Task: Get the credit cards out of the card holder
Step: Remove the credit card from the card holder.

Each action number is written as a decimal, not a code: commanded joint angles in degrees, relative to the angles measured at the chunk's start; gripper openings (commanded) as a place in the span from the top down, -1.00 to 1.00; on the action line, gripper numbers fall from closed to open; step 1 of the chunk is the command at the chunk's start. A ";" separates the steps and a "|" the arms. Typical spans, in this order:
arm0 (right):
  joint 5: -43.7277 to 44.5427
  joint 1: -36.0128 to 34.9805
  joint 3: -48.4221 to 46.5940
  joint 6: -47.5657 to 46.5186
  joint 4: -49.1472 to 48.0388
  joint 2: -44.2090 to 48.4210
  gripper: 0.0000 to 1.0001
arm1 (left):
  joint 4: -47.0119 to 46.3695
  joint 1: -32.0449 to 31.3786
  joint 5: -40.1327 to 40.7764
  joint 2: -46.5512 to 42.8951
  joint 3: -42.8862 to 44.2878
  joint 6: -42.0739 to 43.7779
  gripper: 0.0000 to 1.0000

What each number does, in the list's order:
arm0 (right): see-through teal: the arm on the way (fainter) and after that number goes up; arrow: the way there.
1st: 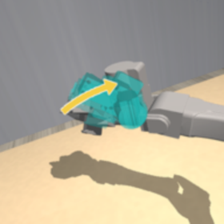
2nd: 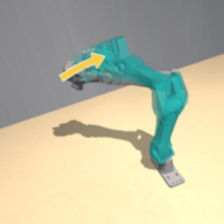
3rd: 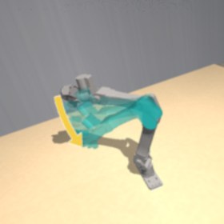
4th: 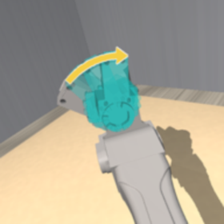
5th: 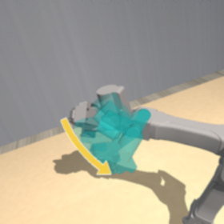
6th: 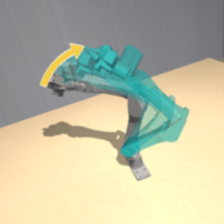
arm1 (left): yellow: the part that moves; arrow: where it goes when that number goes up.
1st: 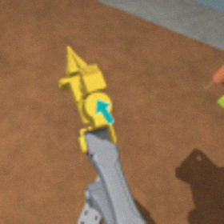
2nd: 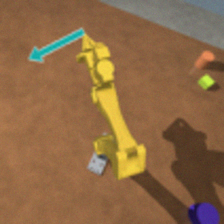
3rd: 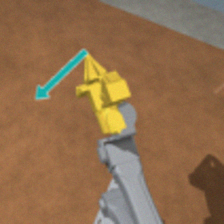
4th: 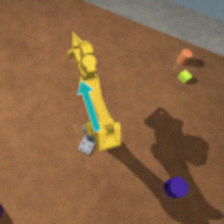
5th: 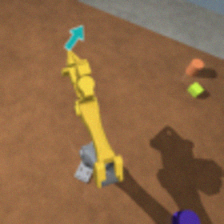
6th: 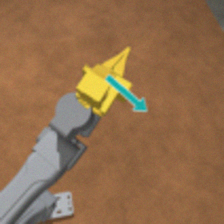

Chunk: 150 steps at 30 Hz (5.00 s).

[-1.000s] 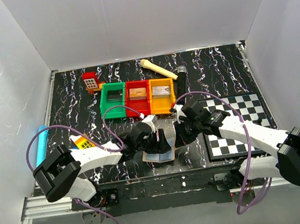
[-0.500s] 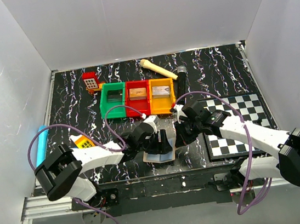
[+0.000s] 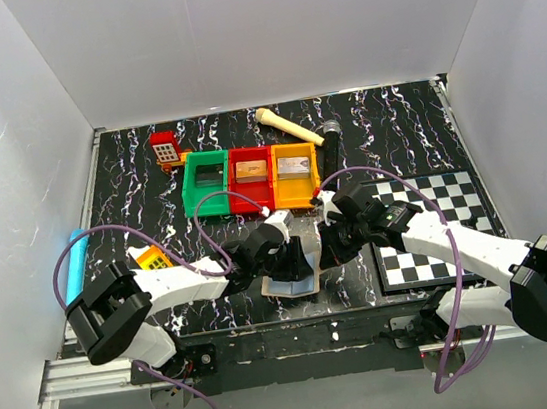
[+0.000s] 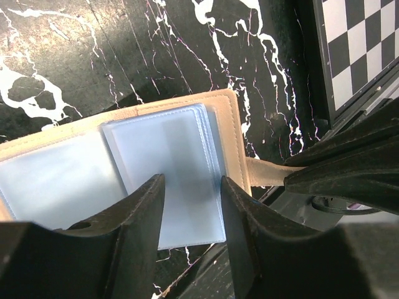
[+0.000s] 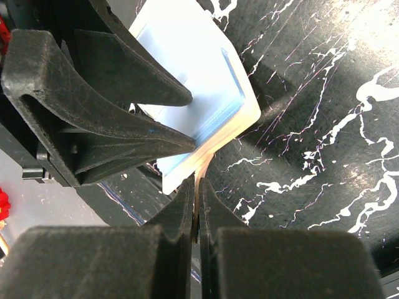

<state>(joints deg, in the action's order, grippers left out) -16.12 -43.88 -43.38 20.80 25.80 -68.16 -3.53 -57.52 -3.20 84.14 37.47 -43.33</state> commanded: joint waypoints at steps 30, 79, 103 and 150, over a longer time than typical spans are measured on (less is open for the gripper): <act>0.30 0.11 -1.62 -0.49 0.65 1.45 0.97 | 5.90 -0.23 9.97 -6.70 -1.88 -1.76 -0.16; 0.12 0.11 -0.66 -0.93 0.57 1.63 0.97 | 11.26 -0.93 15.50 -6.79 0.67 1.14 -0.46; -0.14 0.20 -0.31 -0.85 0.22 1.36 0.97 | 13.28 -1.28 17.53 -9.17 -0.82 -1.23 -0.48; -1.37 0.11 2.33 -0.67 -3.04 1.01 0.97 | 13.81 -1.28 18.23 -11.45 -3.55 -4.39 -0.46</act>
<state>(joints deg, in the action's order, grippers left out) -16.75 -43.88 -41.30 20.78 24.49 -67.81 10.15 -58.48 13.19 74.89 34.44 -47.18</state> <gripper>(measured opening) 0.045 0.729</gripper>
